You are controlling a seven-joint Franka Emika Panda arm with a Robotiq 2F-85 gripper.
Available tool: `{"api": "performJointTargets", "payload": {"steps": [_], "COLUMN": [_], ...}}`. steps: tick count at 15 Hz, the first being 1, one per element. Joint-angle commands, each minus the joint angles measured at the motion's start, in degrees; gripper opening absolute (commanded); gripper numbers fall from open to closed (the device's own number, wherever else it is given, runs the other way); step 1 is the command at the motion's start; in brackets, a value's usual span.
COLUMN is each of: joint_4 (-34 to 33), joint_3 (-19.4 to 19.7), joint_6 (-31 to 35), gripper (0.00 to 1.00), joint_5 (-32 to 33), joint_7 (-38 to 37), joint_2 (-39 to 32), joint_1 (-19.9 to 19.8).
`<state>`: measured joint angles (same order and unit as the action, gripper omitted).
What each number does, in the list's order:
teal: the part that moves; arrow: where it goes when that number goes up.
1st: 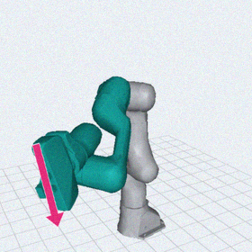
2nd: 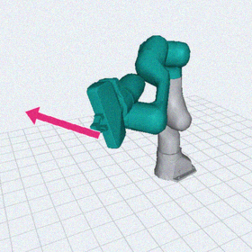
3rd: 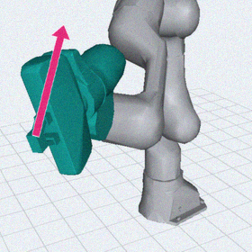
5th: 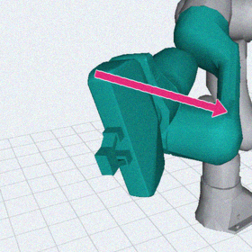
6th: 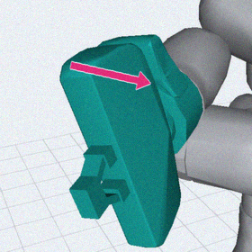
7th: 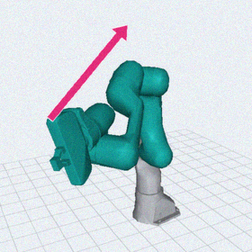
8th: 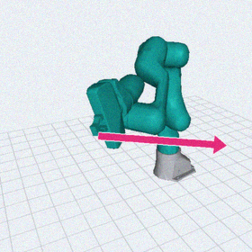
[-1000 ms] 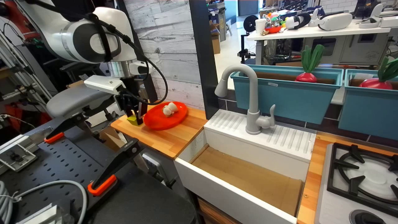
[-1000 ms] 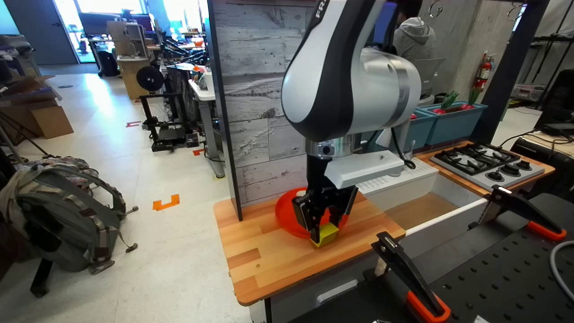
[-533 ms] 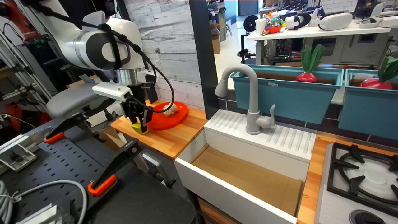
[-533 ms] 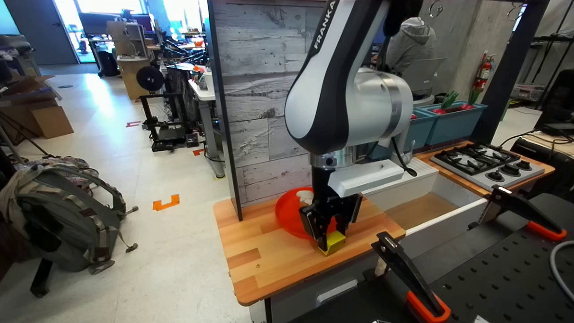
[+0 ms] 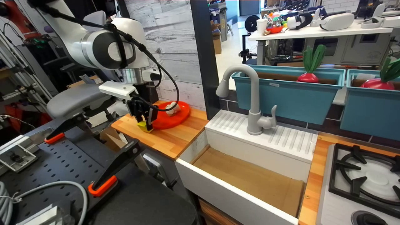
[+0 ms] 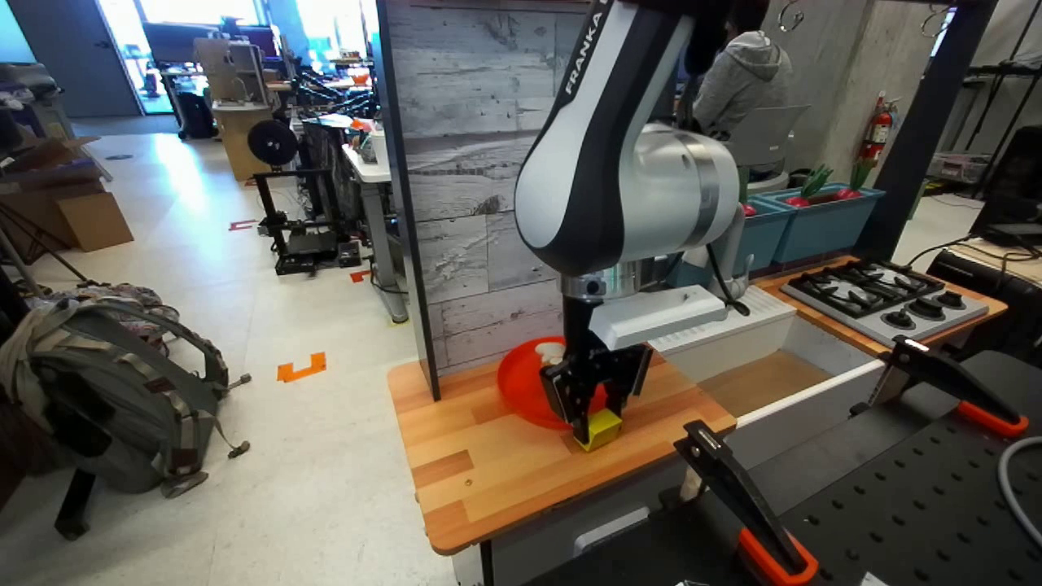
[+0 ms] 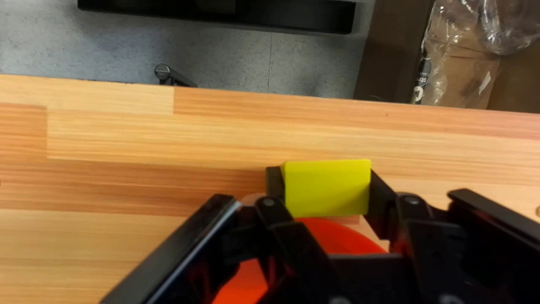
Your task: Move the yellow block to the front left
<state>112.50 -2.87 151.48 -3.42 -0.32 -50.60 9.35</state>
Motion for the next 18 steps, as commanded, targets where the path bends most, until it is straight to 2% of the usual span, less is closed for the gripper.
{"api": "performJointTargets", "payload": {"steps": [1,2,6,11,15,16,18], "joint_4": [-2.6,-2.9,-3.1,1.6,11.1,4.4,8.0], "joint_3": [0.9,1.0,1.2,0.2,0.6,0.0,0.0], "joint_6": [-2.2,-2.7,-3.8,-4.7,-4.9,-3.6,-4.1], "gripper": [0.71,0.73,0.99,1.0,1.0,1.0,1.0], "joint_5": [1.7,1.7,1.7,1.4,2.0,1.0,1.0], "joint_7": [-2.2,-2.4,-2.5,-0.7,-1.1,-1.3,-1.3], "joint_2": [-1.3,-1.5,-1.4,3.4,13.7,6.1,10.5], "joint_1": [0.5,0.5,0.2,-1.1,-0.4,-0.9,-1.0]}}
